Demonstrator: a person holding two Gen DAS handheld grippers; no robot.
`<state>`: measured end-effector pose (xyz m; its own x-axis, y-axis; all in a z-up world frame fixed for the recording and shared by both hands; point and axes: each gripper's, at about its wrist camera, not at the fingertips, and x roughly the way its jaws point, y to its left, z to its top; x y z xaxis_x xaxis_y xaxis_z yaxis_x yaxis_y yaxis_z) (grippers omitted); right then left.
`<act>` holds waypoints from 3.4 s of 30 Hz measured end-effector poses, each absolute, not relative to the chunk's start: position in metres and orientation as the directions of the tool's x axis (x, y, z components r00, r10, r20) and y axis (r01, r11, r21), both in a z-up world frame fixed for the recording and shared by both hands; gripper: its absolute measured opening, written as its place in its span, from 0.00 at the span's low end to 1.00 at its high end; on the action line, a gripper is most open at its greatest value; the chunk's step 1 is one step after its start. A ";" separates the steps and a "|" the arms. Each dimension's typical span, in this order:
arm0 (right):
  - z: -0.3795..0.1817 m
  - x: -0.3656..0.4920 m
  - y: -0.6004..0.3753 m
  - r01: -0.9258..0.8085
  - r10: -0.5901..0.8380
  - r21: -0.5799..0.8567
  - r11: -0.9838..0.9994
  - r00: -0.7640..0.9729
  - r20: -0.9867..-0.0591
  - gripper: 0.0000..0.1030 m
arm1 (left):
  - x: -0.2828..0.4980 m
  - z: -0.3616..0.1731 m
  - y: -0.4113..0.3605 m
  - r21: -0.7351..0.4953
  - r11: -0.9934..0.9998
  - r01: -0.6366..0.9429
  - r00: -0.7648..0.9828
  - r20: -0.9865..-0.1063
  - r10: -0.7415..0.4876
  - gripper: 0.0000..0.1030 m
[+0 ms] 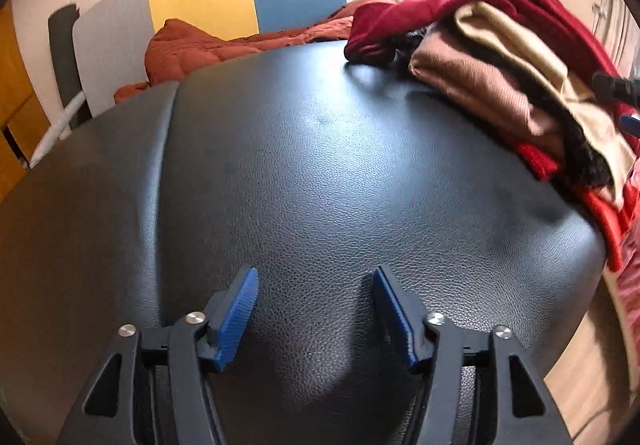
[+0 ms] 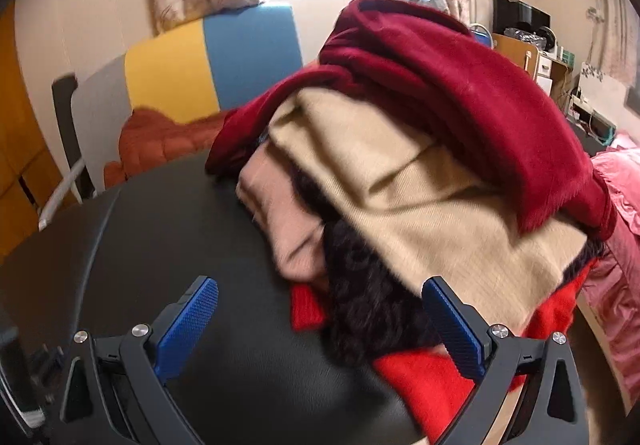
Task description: Fold clothes
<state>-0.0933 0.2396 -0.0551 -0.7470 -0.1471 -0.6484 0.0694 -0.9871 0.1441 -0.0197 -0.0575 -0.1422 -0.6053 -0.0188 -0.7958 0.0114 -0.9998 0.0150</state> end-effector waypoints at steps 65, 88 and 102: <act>-0.181 -0.105 0.234 0.352 -0.687 0.591 -0.726 -0.399 -0.607 1.00 | -0.285 0.014 0.080 -0.248 -0.887 -0.390 -0.642 -0.618 0.455 0.71; -0.174 -0.090 0.215 0.423 -0.644 0.486 -0.765 -0.512 -0.568 1.00 | -0.242 0.019 0.054 -0.442 -0.800 -0.405 -0.635 -0.494 0.594 0.09; -0.155 -0.060 0.170 0.488 -0.678 0.482 -0.728 -0.410 -0.610 1.00 | -0.098 -0.045 -0.105 -0.556 -0.827 -0.090 -0.690 -0.564 0.454 0.09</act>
